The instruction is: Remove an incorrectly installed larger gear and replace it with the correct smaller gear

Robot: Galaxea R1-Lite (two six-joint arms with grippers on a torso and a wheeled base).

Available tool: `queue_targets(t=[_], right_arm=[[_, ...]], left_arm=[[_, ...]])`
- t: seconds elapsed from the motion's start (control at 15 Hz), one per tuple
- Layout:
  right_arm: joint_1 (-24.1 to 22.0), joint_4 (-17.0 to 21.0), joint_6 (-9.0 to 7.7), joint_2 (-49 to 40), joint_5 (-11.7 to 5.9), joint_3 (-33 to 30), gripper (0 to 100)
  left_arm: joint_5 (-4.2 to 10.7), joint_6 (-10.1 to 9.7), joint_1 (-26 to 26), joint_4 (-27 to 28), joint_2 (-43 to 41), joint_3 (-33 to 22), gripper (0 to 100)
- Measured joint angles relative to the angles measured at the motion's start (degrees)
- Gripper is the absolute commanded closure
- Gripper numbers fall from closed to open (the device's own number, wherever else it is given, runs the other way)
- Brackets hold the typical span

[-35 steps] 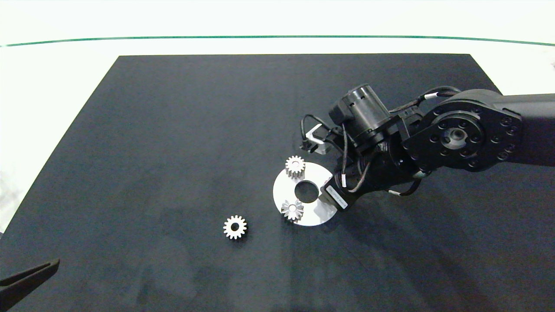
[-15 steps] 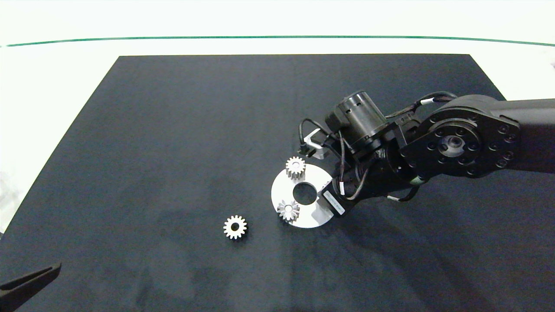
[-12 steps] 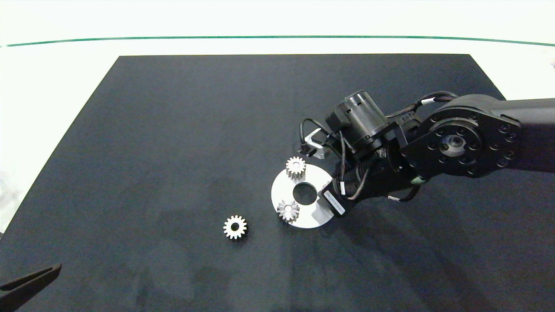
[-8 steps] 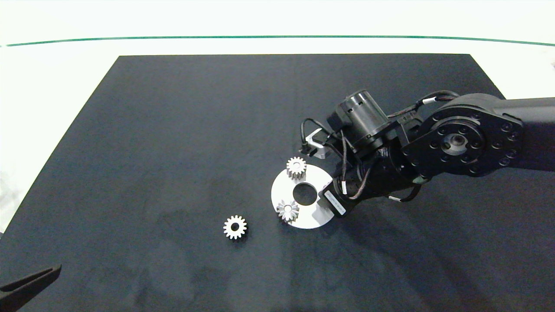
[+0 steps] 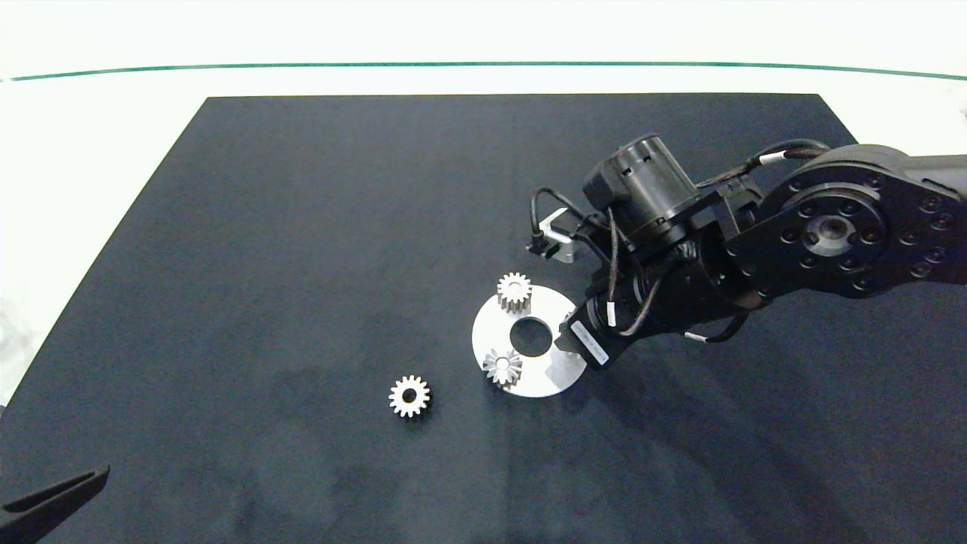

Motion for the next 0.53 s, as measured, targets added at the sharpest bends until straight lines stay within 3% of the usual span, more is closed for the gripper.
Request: queue_targets(t=[0.53], right_arm=[[0.2, 0.3, 0.00, -3.8, -0.71, 0.1, 72]], left_arm=[[0.00, 0.00, 0.0, 0.0, 0.1, 0.4, 0]])
